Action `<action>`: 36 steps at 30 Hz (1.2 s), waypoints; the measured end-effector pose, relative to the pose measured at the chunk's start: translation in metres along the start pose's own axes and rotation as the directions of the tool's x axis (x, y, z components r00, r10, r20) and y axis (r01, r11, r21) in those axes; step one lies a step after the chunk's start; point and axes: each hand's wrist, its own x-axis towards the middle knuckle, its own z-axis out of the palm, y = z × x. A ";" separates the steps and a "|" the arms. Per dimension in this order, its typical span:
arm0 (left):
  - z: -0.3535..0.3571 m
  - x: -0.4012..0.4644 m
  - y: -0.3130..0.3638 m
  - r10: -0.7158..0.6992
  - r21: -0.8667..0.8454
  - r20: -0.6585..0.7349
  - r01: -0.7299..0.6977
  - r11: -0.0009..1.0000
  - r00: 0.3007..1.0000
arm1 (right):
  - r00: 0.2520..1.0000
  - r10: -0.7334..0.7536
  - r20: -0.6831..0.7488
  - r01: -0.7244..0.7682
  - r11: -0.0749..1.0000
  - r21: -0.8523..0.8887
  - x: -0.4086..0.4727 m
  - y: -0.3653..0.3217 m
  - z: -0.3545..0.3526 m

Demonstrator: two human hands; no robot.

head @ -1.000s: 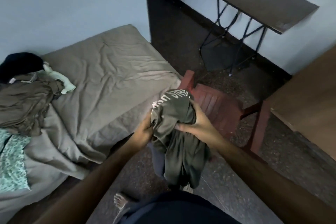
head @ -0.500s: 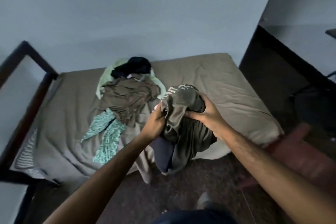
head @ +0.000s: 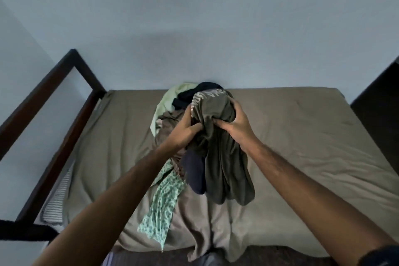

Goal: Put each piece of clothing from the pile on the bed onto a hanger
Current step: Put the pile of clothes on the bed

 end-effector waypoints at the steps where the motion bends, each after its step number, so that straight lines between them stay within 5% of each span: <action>1: -0.016 0.029 -0.002 0.022 0.052 -0.044 -0.020 0.998 0.999 | 1.000 -0.005 -0.012 0.005 1.000 -0.020 0.032 -0.001 0.012; 5: -0.081 0.153 -0.029 0.177 0.330 -0.277 -0.079 0.941 0.944 | 0.991 -0.041 -0.125 0.027 0.994 -0.109 0.168 0.034 0.051; 9: -0.138 0.224 -0.163 -0.058 0.374 -0.278 0.164 0.913 0.959 | 0.946 0.203 -0.252 -0.242 0.961 -0.136 0.230 0.147 0.072; 11: -0.149 0.217 -0.247 -0.295 0.505 -0.199 0.356 0.786 0.934 | 0.931 0.322 -0.171 -0.352 0.915 -0.194 0.226 0.217 0.088; 14: -0.157 0.182 -0.352 -0.487 0.681 -0.100 0.417 0.602 0.867 | 0.905 0.426 -0.008 -0.417 0.881 -0.223 0.206 0.342 0.114; 17: -0.154 0.152 -0.437 -0.596 0.736 -0.094 0.459 0.498 0.797 | 0.841 0.534 -0.087 -0.532 0.784 -0.319 0.180 0.372 0.149; 19: -0.143 0.134 -0.486 -0.620 0.809 -0.106 0.430 0.400 0.778 | 0.815 0.563 -0.138 -0.573 0.743 -0.346 0.166 0.411 0.171; 22: -0.129 0.118 -0.524 -0.488 0.928 -0.130 0.279 0.246 0.863 | 0.785 0.536 -0.310 -0.619 0.672 -0.407 0.157 0.446 0.210; 26: -0.135 0.132 -0.540 -0.329 0.863 -0.065 0.218 0.455 0.942 | 0.676 0.586 -0.446 -0.732 0.605 -0.314 0.180 0.466 0.236; 28: -0.145 0.152 -0.530 -0.255 0.804 -0.063 0.200 0.560 0.965 | 0.685 0.556 -0.471 -0.715 0.638 -0.286 0.191 0.460 0.240; 33: -0.187 0.267 -0.469 -0.091 0.370 -0.346 0.225 0.901 0.934 | 0.723 0.464 -0.511 -0.628 0.749 -0.210 0.234 0.434 0.248; 36: -0.213 0.333 -0.413 0.022 0.321 -0.402 0.118 0.940 0.916 | 0.722 0.536 -0.436 -0.627 0.774 -0.085 0.272 0.419 0.247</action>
